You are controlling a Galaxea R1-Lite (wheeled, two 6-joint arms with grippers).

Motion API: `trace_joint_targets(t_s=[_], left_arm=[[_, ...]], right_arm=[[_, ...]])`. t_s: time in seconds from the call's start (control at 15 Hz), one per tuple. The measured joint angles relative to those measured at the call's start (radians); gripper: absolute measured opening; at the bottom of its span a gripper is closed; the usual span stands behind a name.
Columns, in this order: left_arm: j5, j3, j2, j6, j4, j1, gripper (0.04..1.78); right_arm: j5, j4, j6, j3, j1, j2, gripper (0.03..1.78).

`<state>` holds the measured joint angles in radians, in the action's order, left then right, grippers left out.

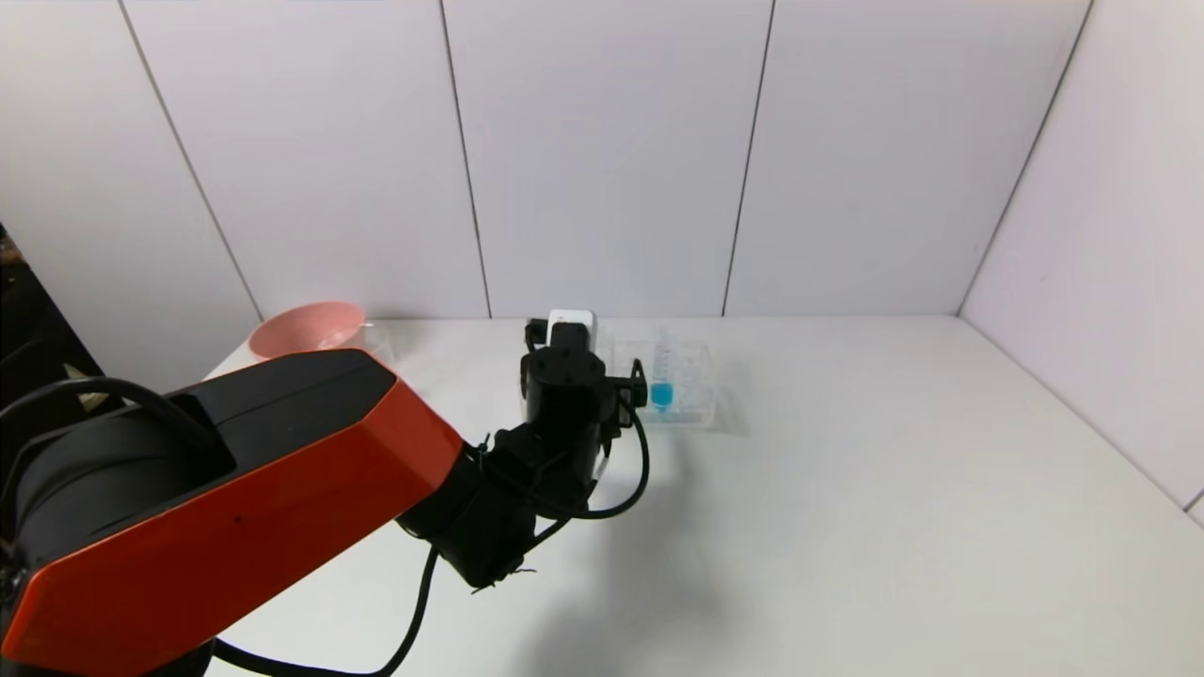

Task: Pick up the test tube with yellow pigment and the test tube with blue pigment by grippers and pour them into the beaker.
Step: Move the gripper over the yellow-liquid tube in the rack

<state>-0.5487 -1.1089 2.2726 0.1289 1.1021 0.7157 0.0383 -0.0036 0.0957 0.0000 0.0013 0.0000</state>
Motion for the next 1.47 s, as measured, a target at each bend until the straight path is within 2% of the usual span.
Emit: trace_joint_targets(t_s=[1.47], left_arm=[[0.016,-0.132,0.047,0.014,-0.089,-0.010,1.76]], right_arm=[[0.000,0.000,0.000,0.000,0.000,0.000,1.71]])
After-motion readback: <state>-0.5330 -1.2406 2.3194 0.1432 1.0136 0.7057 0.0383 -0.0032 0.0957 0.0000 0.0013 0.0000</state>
